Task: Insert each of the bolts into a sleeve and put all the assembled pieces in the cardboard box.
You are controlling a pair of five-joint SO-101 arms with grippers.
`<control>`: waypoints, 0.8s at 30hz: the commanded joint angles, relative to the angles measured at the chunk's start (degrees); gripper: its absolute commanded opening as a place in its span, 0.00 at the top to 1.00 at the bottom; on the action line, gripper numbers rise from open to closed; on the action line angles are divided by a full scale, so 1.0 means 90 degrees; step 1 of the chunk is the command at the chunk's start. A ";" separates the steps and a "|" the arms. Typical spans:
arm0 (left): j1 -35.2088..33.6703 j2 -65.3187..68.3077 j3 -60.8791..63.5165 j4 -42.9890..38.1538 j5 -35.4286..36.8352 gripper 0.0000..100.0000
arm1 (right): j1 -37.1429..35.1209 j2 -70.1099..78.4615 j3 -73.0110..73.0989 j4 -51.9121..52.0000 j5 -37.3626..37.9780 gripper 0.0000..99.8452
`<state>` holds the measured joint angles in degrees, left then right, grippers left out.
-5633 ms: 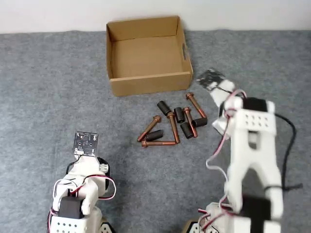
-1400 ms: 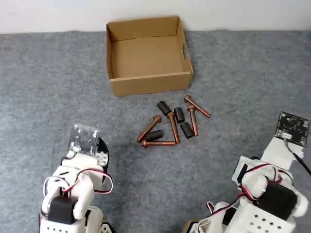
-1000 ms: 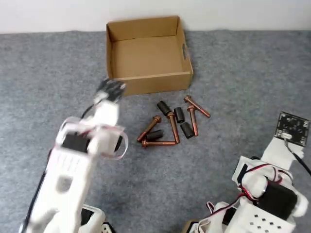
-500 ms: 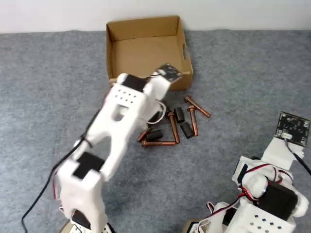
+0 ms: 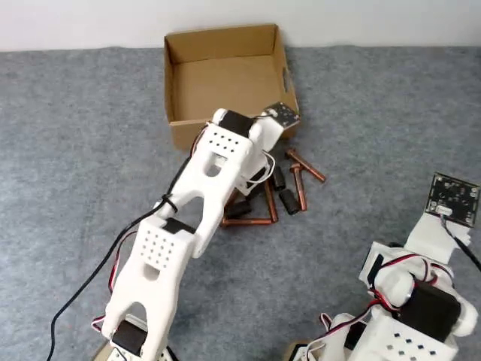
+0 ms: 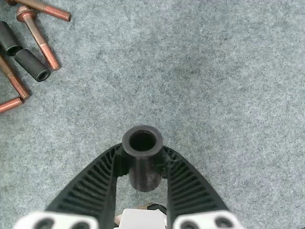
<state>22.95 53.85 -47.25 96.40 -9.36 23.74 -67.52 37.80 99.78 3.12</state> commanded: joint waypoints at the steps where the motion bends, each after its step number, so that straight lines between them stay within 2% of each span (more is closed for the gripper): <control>1: -0.0234 0.0225 -0.0630 0.0039 -0.0020 0.88 | 0.0063 -0.0044 -0.0068 0.0073 -0.0078 0.99; 11: -0.0518 0.0967 -0.1079 0.0049 -0.0010 0.88 | 0.0034 -0.0044 -0.0068 0.0073 -0.0068 0.99; 15: -0.0410 0.0987 -0.1099 0.0049 -0.0039 1.00 | 0.0034 -0.0044 -0.0068 0.0073 -0.0068 0.99; 18: -0.0283 0.0938 -0.1109 0.0400 -0.0049 1.00 | 0.0034 -0.0044 -0.0078 0.0073 -0.0078 0.99; 24: -0.0186 -0.0498 -0.0249 0.0479 0.0176 1.00 | 0.0034 -0.0044 -0.0684 0.0083 -0.0078 0.99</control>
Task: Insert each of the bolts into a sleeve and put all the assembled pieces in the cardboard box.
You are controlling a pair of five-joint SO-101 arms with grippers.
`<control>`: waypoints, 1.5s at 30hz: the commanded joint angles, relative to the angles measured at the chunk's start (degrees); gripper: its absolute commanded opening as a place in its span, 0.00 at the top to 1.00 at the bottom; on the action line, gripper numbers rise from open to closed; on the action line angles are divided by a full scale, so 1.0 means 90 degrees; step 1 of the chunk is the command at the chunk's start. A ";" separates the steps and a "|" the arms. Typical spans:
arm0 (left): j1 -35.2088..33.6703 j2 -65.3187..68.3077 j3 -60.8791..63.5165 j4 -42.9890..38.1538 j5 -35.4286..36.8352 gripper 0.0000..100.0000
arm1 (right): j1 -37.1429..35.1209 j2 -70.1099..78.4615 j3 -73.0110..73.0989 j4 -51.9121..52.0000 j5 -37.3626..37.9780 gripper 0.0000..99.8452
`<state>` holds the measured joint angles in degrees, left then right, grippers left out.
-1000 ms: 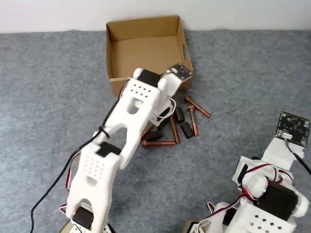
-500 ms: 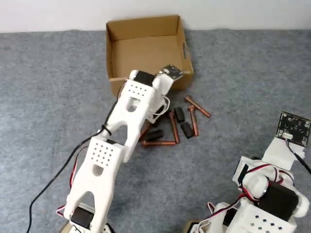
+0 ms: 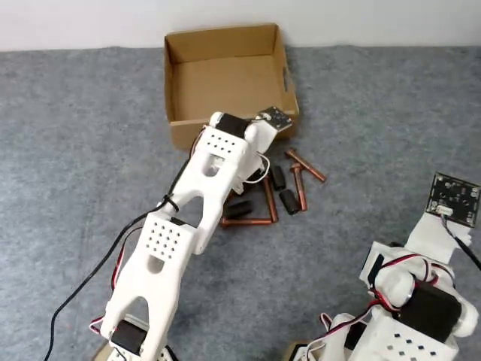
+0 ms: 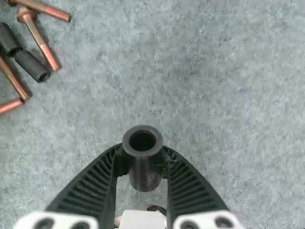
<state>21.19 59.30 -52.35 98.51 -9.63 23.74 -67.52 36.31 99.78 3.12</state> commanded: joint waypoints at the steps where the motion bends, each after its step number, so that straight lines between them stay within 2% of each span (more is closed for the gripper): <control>1: 0.0039 -0.1495 0.0532 0.0244 0.0440 1.00 | 0.0024 -0.0044 -0.0615 0.0083 -0.0078 0.99; 5: 0.0107 -0.3331 0.1841 0.0244 0.1426 1.00 | 0.0024 -0.0054 -0.0811 0.0112 -0.0068 0.99; 10: 0.0313 -0.5558 0.3922 0.0059 0.1729 1.00 | 0.0024 -0.0054 -0.0801 0.0190 -0.0088 0.99; 14: 0.0371 -0.7316 0.5524 -0.0840 0.2442 1.00 | -0.0034 -0.0054 -0.0674 -0.0044 -0.0332 0.99; 16: 0.0371 -0.8186 0.6364 -0.1524 0.2579 1.00 | -0.0327 -0.0083 -0.0518 -0.0151 -0.0518 0.99; 20: 0.0371 -0.9807 0.8103 -0.2842 0.2628 1.00 | -0.1421 -0.0669 -0.0107 -0.0562 -0.1006 0.99; 25: 0.0361 -1.1663 0.9861 -0.4093 0.2667 1.00 | -0.2857 -0.1949 0.1299 -0.1499 -0.1201 0.99; 34: 0.0371 -1.4466 1.1805 -0.6320 0.4063 1.00 | -0.5074 -0.4029 0.3175 -0.2730 -0.1172 0.99; 39: 0.0440 -1.5375 1.2293 -0.6642 0.4464 1.00 | -0.6149 -0.3853 0.3311 -0.3199 -0.1172 0.99; 45: 0.1368 -1.6020 1.2420 -0.6642 0.5040 1.00 | -0.6979 -0.3531 0.3311 -0.3609 -0.1104 0.99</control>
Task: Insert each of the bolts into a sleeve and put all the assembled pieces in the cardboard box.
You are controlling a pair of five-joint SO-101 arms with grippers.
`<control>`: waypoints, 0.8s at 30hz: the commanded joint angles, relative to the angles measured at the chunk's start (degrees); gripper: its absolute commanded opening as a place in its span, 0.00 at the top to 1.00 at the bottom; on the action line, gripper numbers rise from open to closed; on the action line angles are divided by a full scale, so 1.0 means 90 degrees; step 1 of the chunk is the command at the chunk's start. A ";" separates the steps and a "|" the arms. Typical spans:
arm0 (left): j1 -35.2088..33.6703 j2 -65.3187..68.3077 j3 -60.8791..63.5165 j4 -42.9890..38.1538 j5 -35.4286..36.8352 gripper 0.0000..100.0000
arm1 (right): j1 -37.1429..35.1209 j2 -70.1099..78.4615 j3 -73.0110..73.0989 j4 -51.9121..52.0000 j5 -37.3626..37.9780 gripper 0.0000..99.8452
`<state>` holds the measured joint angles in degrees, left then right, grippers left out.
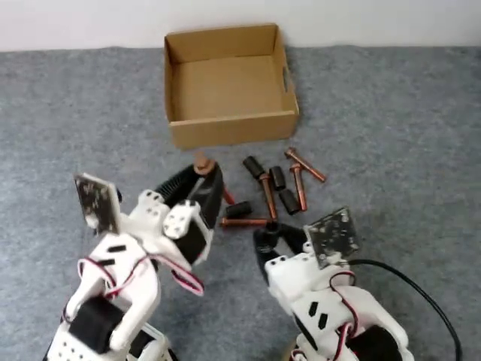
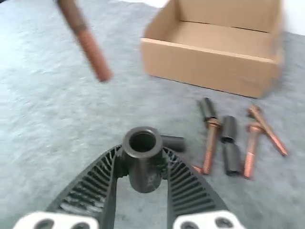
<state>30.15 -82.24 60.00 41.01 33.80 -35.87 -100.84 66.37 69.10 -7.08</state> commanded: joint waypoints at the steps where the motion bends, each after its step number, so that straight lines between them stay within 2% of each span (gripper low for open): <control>1: 0.0440 -0.0332 -0.0054 -0.0254 0.0234 1.00 | -0.0493 0.0239 -0.0029 -0.0210 0.0137 0.99; 10: 0.1026 -0.0391 0.0151 -0.0195 0.0205 1.00 | -0.0737 0.0747 -0.0029 -0.0757 0.0625 0.99; 20: 0.0908 -0.0996 0.0552 -0.0166 -0.0654 1.00 | -0.0698 0.0923 -0.0039 -0.0884 0.0742 0.99; 24: 0.0899 -0.1348 0.0376 0.0225 -0.0801 1.00 | -0.0698 0.0923 -0.0020 -0.0884 0.0742 0.99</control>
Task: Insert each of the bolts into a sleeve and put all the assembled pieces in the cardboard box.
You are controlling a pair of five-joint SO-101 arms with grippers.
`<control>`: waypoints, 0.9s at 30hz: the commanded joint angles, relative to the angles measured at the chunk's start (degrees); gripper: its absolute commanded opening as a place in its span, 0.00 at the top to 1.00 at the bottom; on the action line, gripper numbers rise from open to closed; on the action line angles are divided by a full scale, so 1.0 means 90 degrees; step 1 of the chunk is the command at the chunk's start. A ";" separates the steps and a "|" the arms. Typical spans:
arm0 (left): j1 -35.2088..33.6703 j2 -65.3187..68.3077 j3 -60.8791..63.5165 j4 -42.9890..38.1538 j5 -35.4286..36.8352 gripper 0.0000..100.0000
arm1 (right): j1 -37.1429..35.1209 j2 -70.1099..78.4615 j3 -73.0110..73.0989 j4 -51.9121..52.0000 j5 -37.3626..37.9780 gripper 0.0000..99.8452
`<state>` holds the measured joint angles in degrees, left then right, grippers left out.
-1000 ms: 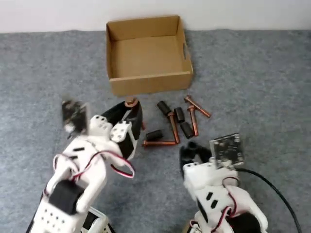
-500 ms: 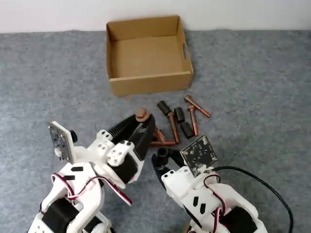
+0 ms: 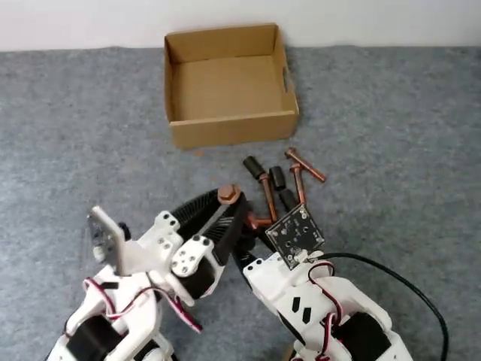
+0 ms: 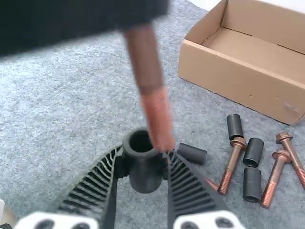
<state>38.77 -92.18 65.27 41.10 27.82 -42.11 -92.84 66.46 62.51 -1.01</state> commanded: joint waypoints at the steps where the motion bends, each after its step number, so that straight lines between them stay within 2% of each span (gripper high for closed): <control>1: -0.0059 -0.0283 -0.0288 0.0332 -0.0137 1.00 | -0.0005 0.0034 -0.0029 -0.0151 0.0068 0.99; 6: -0.0059 -0.0283 -0.0581 0.0733 -0.0127 1.00 | -0.0005 0.0034 -0.0029 -0.0151 0.0088 0.99; 12: -0.0059 -0.0283 -0.0327 0.0723 -0.0147 1.00 | -0.0005 -0.0005 -0.0068 -0.0200 0.0674 0.99; 18: -0.0186 -0.0293 -0.0005 0.0391 -0.0156 1.00 | -0.0034 -0.0015 -0.0117 -0.0200 0.0674 0.99; 27: -0.0176 -0.0293 0.0161 0.0508 -0.0332 1.00 | -0.0005 -0.0015 -0.0225 -0.0161 0.0674 0.99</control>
<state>37.01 -94.55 67.12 46.64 25.63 -42.11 -92.84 66.46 62.15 4.44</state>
